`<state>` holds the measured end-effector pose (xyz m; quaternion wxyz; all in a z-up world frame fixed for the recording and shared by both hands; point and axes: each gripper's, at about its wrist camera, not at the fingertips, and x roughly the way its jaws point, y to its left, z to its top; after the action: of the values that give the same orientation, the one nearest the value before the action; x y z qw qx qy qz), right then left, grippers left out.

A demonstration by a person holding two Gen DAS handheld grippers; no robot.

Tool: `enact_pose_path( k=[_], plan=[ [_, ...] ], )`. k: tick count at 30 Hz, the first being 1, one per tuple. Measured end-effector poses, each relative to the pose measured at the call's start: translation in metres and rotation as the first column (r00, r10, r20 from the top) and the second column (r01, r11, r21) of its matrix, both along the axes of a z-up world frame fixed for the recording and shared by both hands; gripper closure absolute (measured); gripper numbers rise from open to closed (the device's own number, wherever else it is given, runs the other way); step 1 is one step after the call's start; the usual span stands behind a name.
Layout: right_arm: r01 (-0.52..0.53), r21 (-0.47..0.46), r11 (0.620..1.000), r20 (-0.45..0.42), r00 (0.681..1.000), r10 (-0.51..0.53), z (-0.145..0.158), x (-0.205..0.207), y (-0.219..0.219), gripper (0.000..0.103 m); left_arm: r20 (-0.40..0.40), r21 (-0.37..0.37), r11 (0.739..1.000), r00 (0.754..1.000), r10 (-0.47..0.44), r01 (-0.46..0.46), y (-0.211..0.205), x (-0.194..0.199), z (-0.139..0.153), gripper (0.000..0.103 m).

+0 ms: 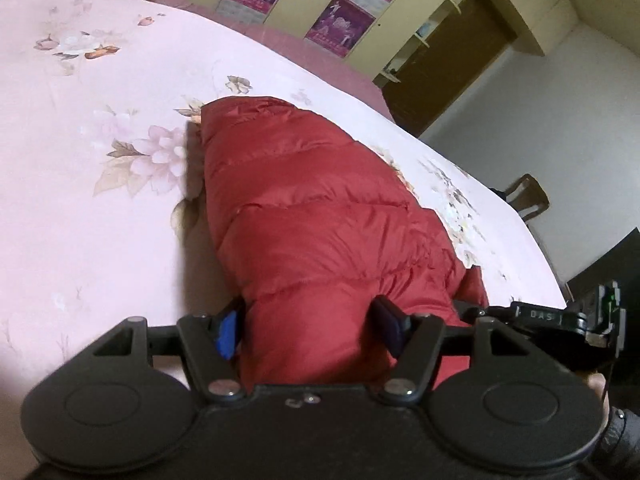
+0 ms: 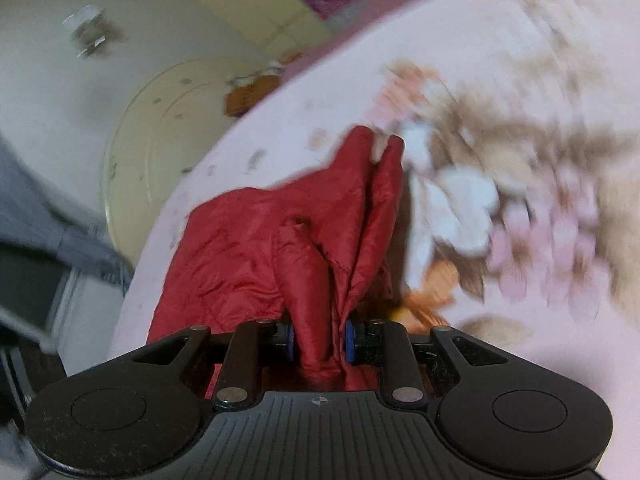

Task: Fold large clothes

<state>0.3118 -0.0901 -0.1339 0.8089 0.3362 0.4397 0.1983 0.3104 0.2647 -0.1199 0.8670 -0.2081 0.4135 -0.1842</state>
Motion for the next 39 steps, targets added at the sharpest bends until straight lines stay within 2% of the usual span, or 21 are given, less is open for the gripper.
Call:
enact_pose_path(
  k=[2,4,5,8,9,10,12,14,17,19,21,22,25,28,31,35,37,39],
  plan=[
    [0.010,-0.002,1.000,-0.001,1.000,-0.010,-0.002,-0.001,-0.004,0.081,0.016,0.030,0.999,1.000,-0.019,0.018,-0.007,0.000,0.002,0.037],
    [0.009,-0.023,1.000,0.008,1.000,-0.009,-0.001,-0.002,-0.005,0.081,0.016,0.025,0.999,1.000,-0.023,0.023,-0.005,0.006,0.001,0.035],
    [0.012,-0.028,1.000,0.006,1.000,-0.012,0.000,-0.001,-0.005,0.081,0.012,0.021,1.000,1.000,-0.023,0.022,-0.004,0.007,0.001,0.031],
    [0.015,-0.068,0.998,0.011,1.000,-0.014,0.008,-0.002,-0.009,0.078,0.026,0.029,1.000,1.000,-0.006,0.006,0.019,0.000,0.004,0.028],
    [0.028,-0.122,0.992,0.033,0.999,-0.024,0.018,-0.005,-0.011,0.071,0.041,0.037,0.999,0.999,0.010,-0.012,0.030,-0.007,0.008,0.028],
    [0.048,-0.177,0.983,0.075,0.997,-0.035,0.036,-0.015,-0.007,0.068,0.065,0.045,0.999,0.998,0.026,-0.029,0.039,-0.013,0.014,0.031],
    [0.064,-0.239,0.969,0.180,0.983,-0.021,0.061,-0.024,-0.008,0.067,0.135,0.064,0.997,0.990,0.027,-0.035,0.045,-0.013,0.028,0.035],
    [0.038,-0.290,0.956,0.237,0.971,0.033,0.077,-0.021,0.002,0.068,0.185,0.082,0.997,0.983,-0.013,-0.003,0.036,-0.002,0.041,0.038],
    [-0.034,-0.394,0.918,0.244,0.960,0.140,0.081,-0.008,0.033,0.093,0.192,0.139,0.986,0.974,-0.117,0.091,0.005,0.020,0.044,0.040],
    [-0.059,-0.472,0.879,0.202,0.964,0.173,0.069,-0.001,0.047,0.094,0.150,0.181,0.974,0.975,-0.166,0.138,-0.014,0.034,0.033,0.041],
    [-0.071,-0.541,0.838,0.134,0.976,0.169,0.047,0.006,0.051,0.099,0.112,0.221,0.961,0.975,-0.195,0.166,-0.029,0.042,0.017,0.041],
    [-0.073,-0.550,0.832,0.110,0.981,0.159,0.036,0.008,0.050,0.099,0.110,0.229,0.958,0.973,-0.202,0.173,-0.032,0.043,0.013,0.041],
    [-0.056,-0.524,0.850,0.095,0.988,0.124,0.025,0.003,0.038,0.099,0.115,0.267,0.945,0.967,-0.227,0.190,-0.037,0.036,0.013,0.041],
    [-0.037,-0.479,0.877,0.166,0.977,0.132,0.054,-0.022,0.031,0.099,0.152,0.255,0.937,0.948,-0.281,0.237,-0.030,0.007,0.035,0.041],
    [-0.074,-0.443,0.894,0.231,0.954,0.193,0.088,-0.060,0.034,0.099,0.153,0.254,0.934,0.943,-0.294,0.250,-0.025,-0.029,0.042,0.041],
    [-0.159,-0.440,0.884,0.245,0.926,0.289,0.102,-0.105,0.048,0.099,0.150,0.281,0.934,0.951,-0.270,0.221,-0.031,-0.075,0.047,0.041],
    [-0.199,-0.445,0.873,0.220,0.921,0.322,0.098,-0.119,0.054,0.099,0.146,0.301,0.931,0.955,-0.258,0.206,-0.037,-0.093,0.045,0.042],
    [-0.224,-0.463,0.858,0.194,0.919,0.344,0.087,-0.127,0.056,0.099,0.146,0.352,0.918,0.958,-0.249,0.185,-0.045,-0.106,0.040,0.042]
  ],
)
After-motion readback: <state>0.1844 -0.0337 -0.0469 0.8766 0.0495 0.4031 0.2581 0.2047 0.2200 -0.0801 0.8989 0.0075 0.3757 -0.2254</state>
